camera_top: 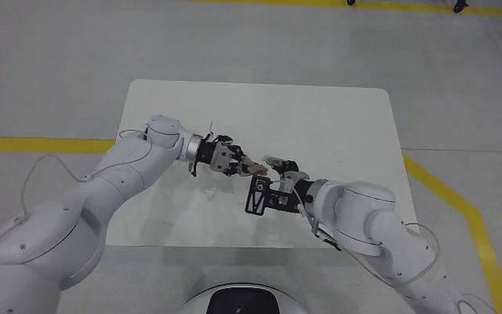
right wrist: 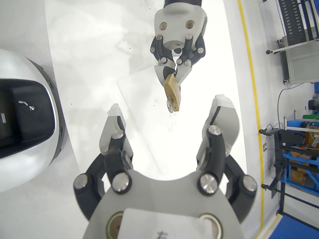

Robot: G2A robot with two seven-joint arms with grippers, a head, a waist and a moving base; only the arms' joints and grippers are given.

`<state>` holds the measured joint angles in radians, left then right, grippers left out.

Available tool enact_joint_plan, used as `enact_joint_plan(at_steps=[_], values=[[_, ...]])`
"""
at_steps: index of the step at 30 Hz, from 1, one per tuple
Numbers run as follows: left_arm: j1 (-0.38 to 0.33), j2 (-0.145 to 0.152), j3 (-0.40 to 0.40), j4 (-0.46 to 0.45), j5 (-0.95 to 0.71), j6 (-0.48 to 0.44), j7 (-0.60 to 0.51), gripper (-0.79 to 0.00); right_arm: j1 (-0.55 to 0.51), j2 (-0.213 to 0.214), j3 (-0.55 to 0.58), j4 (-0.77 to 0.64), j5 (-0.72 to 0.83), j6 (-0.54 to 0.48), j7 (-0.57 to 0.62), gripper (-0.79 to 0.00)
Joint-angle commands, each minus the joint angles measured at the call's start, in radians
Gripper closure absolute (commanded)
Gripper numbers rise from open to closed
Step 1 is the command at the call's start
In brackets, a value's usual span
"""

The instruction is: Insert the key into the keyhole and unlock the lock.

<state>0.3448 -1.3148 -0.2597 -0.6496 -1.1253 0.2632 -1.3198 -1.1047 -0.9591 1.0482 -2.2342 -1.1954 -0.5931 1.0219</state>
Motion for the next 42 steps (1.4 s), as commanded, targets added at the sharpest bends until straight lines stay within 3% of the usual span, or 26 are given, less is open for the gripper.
enact_joint_plan(at_steps=[1, 3, 4, 8, 18, 22, 25, 30, 33, 35, 38, 42], values=[[0.007, 0.004, -0.017, -0.024, 0.046, -0.121, 0.08, 0.0, -0.026, 0.002, 0.039, -0.006, -0.003, 0.055, -0.059, -0.656], [0.025, 0.012, -0.037, -0.061, 0.083, -0.231, 0.152, 0.0, -0.058, 0.004, 0.073, -0.01, 0.0, 0.092, -0.126, -0.662], [0.037, 0.018, -0.047, -0.08, 0.1, -0.274, 0.188, 0.0, -0.077, 0.005, 0.089, -0.009, 0.005, 0.105, -0.157, -0.785], [0.08, 0.046, -0.086, -0.164, 0.185, -0.397, 0.32, 0.0, -0.095, 0.006, 0.104, -0.008, 0.012, 0.112, -0.185, -0.785], [0.087, 0.051, -0.091, -0.178, 0.204, -0.406, 0.338, 0.0, -0.095, 0.006, 0.104, -0.008, 0.012, 0.112, -0.185, -0.785], [0.125, 0.065, -0.14, -0.24, 0.23, -0.493, 0.427, 0.0, -0.12, 0.005, 0.124, 0.038, 0.029, 0.143, -0.272, -0.785], [0.164, 0.084, -0.198, -0.277, 0.183, -0.508, 0.411, 0.0, -0.153, 0.003, 0.146, 0.054, 0.005, 0.187, -0.376, -0.785], [0.202, 0.108, -0.272, -0.304, 0.153, -0.475, 0.382, 0.0, -0.214, 0.005, 0.146, 0.078, -0.132, 0.215, -0.491, -0.6], [0.218, 0.116, -0.301, -0.325, 0.165, -0.46, 0.374, 0.0, -0.226, 0.004, 0.136, 0.084, -0.199, 0.216, -0.499, -0.542], [0.227, 0.12, -0.315, -0.337, 0.179, -0.448, 0.371, 0.0, -0.226, 0.003, 0.128, 0.081, -0.236, 0.22, -0.507, -0.453], [0.24, 0.123, -0.335, -0.353, 0.199, -0.433, 0.371, 0.0, -0.225, -0.001, 0.111, 0.077, -0.293, 0.235, -0.521, -0.391], [0.252, 0.126, -0.356, -0.373, 0.236, -0.42, 0.377, 0.0, -0.221, -0.007, 0.093, 0.079, -0.336, 0.257, -0.519, -0.385]])
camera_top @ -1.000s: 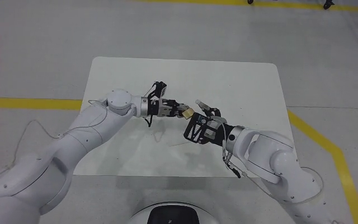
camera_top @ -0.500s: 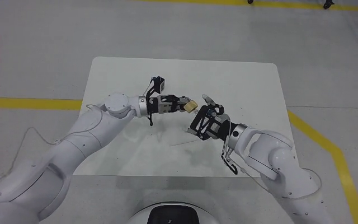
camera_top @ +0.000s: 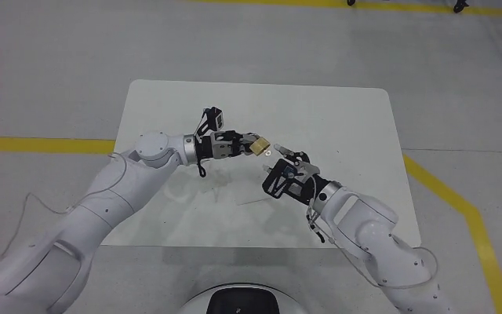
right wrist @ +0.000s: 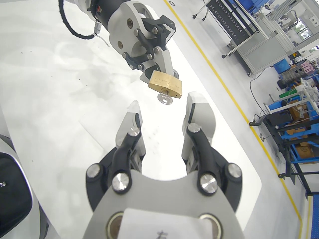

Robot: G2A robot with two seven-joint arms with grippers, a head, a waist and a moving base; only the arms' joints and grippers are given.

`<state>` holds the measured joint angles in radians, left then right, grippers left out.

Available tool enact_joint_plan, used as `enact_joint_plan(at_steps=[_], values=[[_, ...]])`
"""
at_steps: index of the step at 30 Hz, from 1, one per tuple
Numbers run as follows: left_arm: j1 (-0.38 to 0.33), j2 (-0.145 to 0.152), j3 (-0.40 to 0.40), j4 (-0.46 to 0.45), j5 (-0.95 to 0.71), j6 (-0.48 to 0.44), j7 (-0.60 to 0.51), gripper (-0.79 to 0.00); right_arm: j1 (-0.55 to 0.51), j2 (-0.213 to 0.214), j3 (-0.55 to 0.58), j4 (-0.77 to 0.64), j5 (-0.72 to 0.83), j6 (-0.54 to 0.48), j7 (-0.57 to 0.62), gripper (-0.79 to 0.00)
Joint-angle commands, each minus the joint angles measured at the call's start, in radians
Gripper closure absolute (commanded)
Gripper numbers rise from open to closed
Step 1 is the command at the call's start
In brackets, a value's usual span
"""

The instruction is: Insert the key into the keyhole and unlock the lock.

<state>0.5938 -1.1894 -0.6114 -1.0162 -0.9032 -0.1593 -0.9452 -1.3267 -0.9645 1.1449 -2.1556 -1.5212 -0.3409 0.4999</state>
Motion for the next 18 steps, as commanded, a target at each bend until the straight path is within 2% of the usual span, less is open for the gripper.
enact_joint_plan(at_steps=[1, 9, 12, 13, 14, 18], values=[[0.007, 0.001, -0.01, -0.011, 0.022, 0.006, 0.006, 0.0, 0.002, -0.003, -0.007, 0.0, -0.018, 0.008, 0.004, -0.379], [0.03, 0.001, -0.045, -0.037, 0.065, 0.045, 0.008, 0.0, 0.006, -0.013, -0.03, -0.004, -0.067, 0.018, 0.021, -0.311], [0.036, -0.001, -0.056, -0.041, 0.078, 0.054, 0.009, 0.0, 0.008, -0.017, -0.039, -0.003, -0.072, 0.015, 0.025, -0.145], [0.038, -0.001, -0.06, -0.043, 0.081, 0.057, 0.008, 0.0, 0.01, -0.018, -0.042, -0.002, -0.074, 0.014, 0.027, -0.052], [0.04, -0.002, -0.064, -0.043, 0.083, 0.06, 0.008, 0.0, 0.011, -0.019, -0.044, -0.001, -0.074, 0.013, 0.028, 0.0], [0.046, -0.005, -0.078, -0.046, 0.096, 0.069, 0.005, 0.0, 0.016, -0.024, -0.049, 0.002, -0.076, 0.009, 0.032, 0.0]])
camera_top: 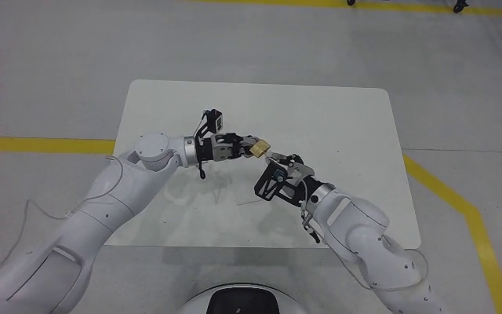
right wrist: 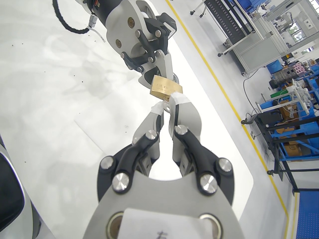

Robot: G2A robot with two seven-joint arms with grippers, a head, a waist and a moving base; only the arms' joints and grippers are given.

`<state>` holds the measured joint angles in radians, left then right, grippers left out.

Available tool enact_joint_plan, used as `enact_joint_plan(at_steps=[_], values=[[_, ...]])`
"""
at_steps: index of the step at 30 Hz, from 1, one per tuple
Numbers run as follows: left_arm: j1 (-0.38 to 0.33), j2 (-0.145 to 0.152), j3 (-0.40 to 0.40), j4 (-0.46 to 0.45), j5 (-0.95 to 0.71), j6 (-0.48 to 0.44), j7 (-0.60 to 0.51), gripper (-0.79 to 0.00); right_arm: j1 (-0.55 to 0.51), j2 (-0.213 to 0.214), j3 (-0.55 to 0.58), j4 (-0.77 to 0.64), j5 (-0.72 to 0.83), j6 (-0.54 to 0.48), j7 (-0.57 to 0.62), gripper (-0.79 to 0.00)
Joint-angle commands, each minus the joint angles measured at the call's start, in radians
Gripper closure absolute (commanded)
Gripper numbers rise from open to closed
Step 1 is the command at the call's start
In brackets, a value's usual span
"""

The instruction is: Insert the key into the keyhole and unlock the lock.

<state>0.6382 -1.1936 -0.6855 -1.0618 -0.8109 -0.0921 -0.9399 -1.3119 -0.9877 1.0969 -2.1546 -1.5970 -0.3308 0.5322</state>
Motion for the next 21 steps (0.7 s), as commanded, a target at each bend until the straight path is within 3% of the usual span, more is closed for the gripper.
enact_joint_plan(at_steps=[1, 8, 10, 11, 21], values=[[0.003, -0.002, -0.007, -0.001, 0.008, 0.003, 0.0, 0.0, 0.002, -0.002, -0.002, 0.003, 0.0, -0.002, 0.0, 0.0], [0.009, -0.01, -0.026, 0.004, 0.024, 0.019, -0.008, 0.0, 0.006, -0.01, -0.001, 0.009, 0.0, -0.006, 0.008, 0.0], [0.01, -0.012, -0.031, 0.005, 0.028, 0.02, -0.011, 0.0, 0.004, -0.011, 0.004, 0.006, 0.004, -0.005, 0.005, -0.166], [0.011, -0.013, -0.033, 0.007, 0.03, 0.022, -0.01, 0.0, 0.002, -0.012, 0.007, 0.003, 0.005, -0.005, 0.003, -0.2], [0.019, -0.025, -0.057, 0.014, 0.05, 0.03, -0.018, 0.0, -0.03, -0.013, 0.039, -0.014, -0.005, -0.033, -0.015, -0.182]])
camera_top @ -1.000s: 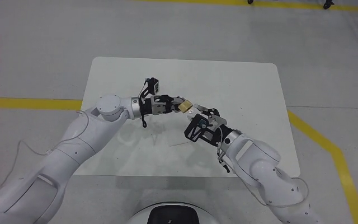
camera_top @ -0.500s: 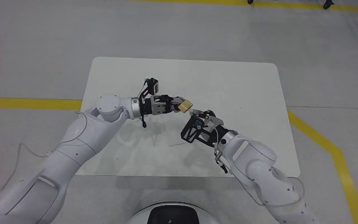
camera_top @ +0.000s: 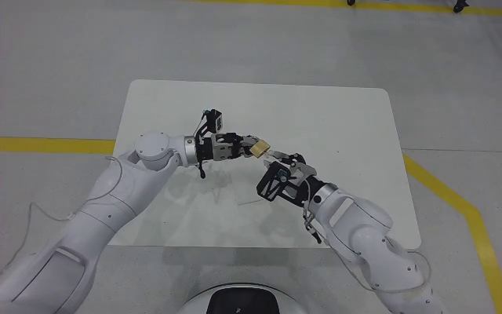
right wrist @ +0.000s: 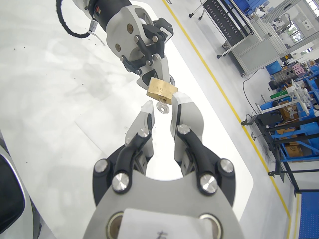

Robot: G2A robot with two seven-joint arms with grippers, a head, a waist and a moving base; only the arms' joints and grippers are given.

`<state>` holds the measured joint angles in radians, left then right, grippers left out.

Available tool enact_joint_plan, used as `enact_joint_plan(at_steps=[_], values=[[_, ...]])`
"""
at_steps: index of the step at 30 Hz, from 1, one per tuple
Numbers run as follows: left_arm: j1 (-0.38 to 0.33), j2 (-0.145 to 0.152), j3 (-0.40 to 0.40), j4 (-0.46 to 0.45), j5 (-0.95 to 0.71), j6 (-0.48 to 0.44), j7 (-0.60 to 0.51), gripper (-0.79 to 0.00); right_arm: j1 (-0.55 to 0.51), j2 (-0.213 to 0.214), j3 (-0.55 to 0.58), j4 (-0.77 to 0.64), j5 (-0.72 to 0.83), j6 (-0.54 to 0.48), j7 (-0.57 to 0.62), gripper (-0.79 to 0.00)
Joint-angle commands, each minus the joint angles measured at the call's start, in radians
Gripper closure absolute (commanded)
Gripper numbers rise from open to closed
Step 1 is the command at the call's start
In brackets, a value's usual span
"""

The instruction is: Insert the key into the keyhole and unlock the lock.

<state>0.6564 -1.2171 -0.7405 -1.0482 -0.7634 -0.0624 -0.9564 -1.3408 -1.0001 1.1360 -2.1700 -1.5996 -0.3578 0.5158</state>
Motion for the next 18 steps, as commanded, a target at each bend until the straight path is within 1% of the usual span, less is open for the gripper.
enact_joint_plan(at_steps=[1, 4, 6, 9, 12, 14, 18], values=[[0.002, -0.002, -0.005, 0.001, 0.004, 0.001, -0.002, 0.0, -0.002, -0.001, -0.001, 0.002, -0.005, -0.01, 0.002, -0.185], [0.004, -0.005, -0.01, 0.001, 0.014, 0.003, -0.006, 0.0, 0.004, -0.004, -0.008, 0.011, -0.008, -0.017, 0.006, -0.206], [0.006, -0.007, -0.014, 0.002, 0.016, 0.008, -0.012, 0.0, 0.013, -0.007, -0.015, 0.019, -0.011, -0.018, 0.014, -0.262], [0.007, -0.01, -0.021, 0.005, 0.021, 0.01, -0.016, 0.0, 0.027, -0.012, -0.026, 0.026, -0.015, -0.019, 0.027, -0.277], [0.01, -0.013, -0.027, 0.006, 0.026, 0.012, -0.021, 0.0, 0.038, -0.017, -0.034, 0.032, -0.009, -0.018, 0.04, -0.259], [0.011, -0.014, -0.031, 0.007, 0.028, 0.015, -0.028, 0.0, 0.045, -0.02, -0.036, 0.039, -0.002, -0.019, 0.046, -0.191], [0.012, -0.018, -0.038, 0.01, 0.036, 0.02, -0.037, 0.0, 0.054, -0.024, -0.04, 0.05, 0.008, -0.023, 0.059, -0.135]])
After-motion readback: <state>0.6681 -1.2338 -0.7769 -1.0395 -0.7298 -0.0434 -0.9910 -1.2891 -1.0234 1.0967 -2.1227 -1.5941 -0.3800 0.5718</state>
